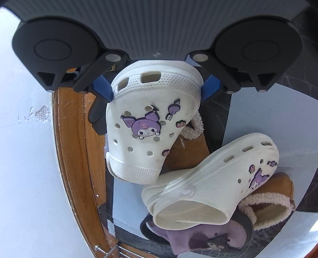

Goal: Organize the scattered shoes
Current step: 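Lift the white clog out of the pile with the left tool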

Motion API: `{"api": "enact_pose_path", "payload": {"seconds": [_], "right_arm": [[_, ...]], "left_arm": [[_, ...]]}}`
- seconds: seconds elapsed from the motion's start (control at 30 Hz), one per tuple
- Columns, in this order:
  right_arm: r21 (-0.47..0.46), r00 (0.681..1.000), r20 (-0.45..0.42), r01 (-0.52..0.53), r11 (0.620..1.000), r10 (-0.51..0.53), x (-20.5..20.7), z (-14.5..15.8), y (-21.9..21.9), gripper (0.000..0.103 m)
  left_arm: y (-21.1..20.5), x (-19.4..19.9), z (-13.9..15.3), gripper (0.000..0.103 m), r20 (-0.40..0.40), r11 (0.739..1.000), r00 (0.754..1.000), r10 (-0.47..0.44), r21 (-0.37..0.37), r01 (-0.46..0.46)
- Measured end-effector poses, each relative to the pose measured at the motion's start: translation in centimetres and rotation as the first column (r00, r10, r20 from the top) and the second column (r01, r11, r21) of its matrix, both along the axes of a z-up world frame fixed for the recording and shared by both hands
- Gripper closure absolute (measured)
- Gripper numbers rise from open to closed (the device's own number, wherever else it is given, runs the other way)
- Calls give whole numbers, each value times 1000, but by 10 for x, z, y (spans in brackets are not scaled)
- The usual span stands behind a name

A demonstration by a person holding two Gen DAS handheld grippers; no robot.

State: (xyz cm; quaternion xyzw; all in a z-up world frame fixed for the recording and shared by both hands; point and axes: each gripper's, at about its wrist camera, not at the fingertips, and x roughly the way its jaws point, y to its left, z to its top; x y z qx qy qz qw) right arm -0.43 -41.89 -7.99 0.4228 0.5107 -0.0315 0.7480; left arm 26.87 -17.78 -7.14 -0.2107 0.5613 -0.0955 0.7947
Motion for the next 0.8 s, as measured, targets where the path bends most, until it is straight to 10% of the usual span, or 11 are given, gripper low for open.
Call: {"api": "enact_pose_path", "payload": {"seconds": [0.3, 0.33, 0.37, 0.4, 0.47, 0.63, 0.8], "right_arm": [[-6, 1000, 6, -13, 1000, 13, -8, 3, 11, 16], [-4, 1000, 4, -13, 1000, 13, -9, 3, 13, 16], [-2, 1000, 4, -15, 1000, 15, -10, 3, 14, 16], [-2, 1000, 3, -18, 1000, 18, -11, 3, 16, 16], [-2, 1000, -1, -23, 1000, 23, -13, 2, 21, 16], [6, 1000, -7, -17, 1000, 17, -13, -4, 33, 16], [-7, 999, -15, -52, 999, 52, -12, -5, 40, 16]], "left_arm": [[52, -67, 10, 37, 37, 994, 994, -101, -27, 102], [55, -75, 12, 46, 50, 994, 993, -109, -11, 109], [58, -84, 17, 102, 57, 990, 988, -141, -18, 142], [61, -94, 21, 103, 64, 984, 983, -174, -26, 176], [74, -113, 26, 103, 18, 969, 978, -210, -133, 210], [87, -122, 34, 98, 88, 977, 976, -201, -48, 205], [99, -99, 39, 42, 229, 979, 972, -57, -180, 100]]}}
